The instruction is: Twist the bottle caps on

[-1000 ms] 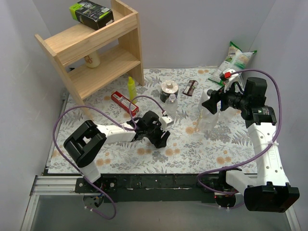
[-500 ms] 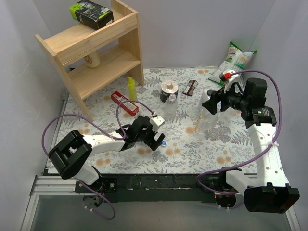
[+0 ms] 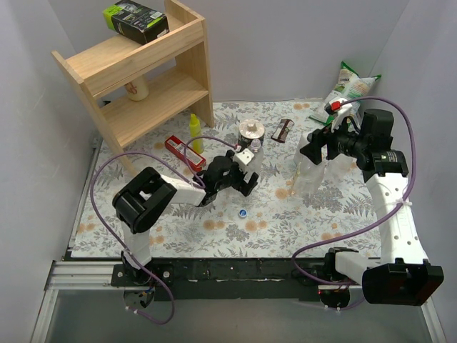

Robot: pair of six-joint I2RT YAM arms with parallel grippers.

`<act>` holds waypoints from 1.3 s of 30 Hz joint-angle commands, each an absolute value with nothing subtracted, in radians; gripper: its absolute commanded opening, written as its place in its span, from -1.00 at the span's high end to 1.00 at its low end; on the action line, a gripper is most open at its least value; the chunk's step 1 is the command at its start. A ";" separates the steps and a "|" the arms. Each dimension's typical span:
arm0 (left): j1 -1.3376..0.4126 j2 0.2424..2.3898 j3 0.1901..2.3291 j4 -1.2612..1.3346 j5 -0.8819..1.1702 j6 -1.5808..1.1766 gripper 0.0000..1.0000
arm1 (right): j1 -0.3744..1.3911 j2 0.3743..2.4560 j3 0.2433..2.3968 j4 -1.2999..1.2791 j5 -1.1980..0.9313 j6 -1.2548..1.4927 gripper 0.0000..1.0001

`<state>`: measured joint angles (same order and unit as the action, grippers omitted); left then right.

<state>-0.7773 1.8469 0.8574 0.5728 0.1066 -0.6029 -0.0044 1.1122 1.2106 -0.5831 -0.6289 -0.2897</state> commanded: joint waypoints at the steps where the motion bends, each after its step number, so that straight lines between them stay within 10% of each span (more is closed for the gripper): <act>1: -0.743 1.911 0.922 0.713 0.182 -0.603 -0.94 | -0.002 1.123 1.275 -0.600 -0.611 -0.307 -0.68; 12: -0.741 2.060 0.959 0.952 0.345 -0.554 -0.78 | -0.002 1.222 1.336 -0.647 -0.591 -0.345 -0.68; 27: -0.738 2.164 1.037 1.009 0.390 -0.546 0.00 | 0.034 1.339 1.413 -0.690 -0.655 -0.370 -0.68; 39: -0.652 1.591 0.884 0.297 0.665 -0.514 0.36 | 0.083 1.244 1.356 -0.697 -0.828 -0.634 -0.88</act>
